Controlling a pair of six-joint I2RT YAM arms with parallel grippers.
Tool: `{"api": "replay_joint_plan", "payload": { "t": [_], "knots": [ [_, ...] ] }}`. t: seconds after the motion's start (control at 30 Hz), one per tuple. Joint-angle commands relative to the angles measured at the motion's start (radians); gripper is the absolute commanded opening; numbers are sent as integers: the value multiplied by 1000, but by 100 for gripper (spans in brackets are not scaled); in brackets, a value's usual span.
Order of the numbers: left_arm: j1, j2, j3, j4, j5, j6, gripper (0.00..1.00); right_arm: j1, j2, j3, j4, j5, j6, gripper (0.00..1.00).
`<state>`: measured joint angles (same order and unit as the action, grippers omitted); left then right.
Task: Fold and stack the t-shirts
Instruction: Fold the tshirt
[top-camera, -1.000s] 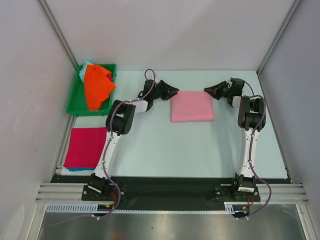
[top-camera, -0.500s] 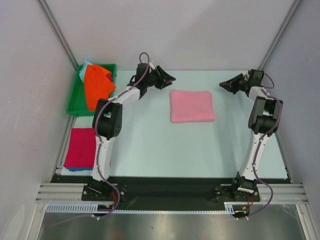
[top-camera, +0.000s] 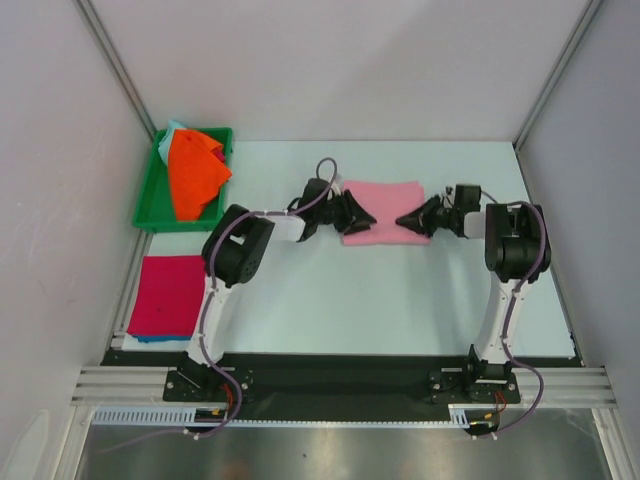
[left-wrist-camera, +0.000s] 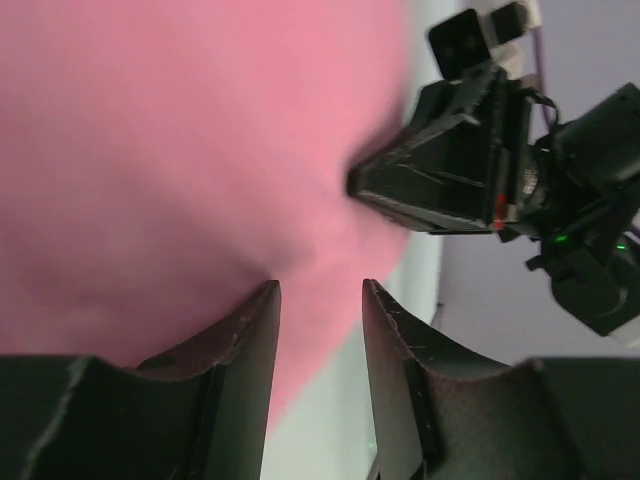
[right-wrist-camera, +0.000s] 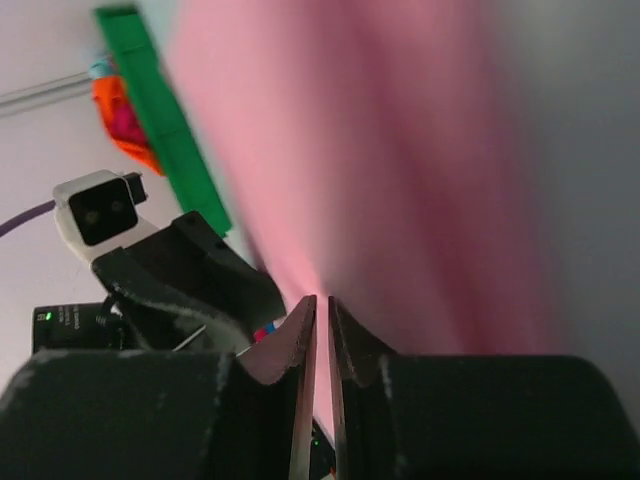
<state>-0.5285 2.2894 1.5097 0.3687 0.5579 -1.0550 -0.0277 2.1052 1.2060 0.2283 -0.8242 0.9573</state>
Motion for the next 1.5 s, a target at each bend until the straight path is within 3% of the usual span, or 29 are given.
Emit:
{"api": "replay_joint_plan", "payload": {
  "t": [0.0, 0.23, 0.33, 0.43, 0.67, 0.9, 1.13, 1.3, 1.47],
  "knots": [
    [21, 39, -89, 87, 27, 0, 43, -57, 33, -107, 114, -38, -54, 14],
    [22, -88, -135, -123, 31, 211, 44, -198, -83, -258, 65, -58, -144, 13],
    [13, -188, -132, -175, 28, 251, 46, -189, -166, -142, -157, -43, -238, 14],
    [2, -237, -94, -220, 17, 245, 47, -166, -211, -79, -208, -32, -224, 14],
    [1, -151, -69, -127, 27, 132, 47, -19, -151, -43, -35, -10, -46, 14],
    [24, -58, -212, -19, 42, 89, 46, 45, -36, -215, 134, -19, -32, 14],
    [51, -125, -250, -168, 59, 240, 45, -121, -141, -341, 21, -52, -141, 13],
    [53, -246, -214, -218, 54, 247, 47, -179, -270, -228, -208, -37, -273, 14],
    [59, -162, -47, -145, 60, 142, 51, -150, -186, -96, -135, -36, -166, 16]
  ]
}}
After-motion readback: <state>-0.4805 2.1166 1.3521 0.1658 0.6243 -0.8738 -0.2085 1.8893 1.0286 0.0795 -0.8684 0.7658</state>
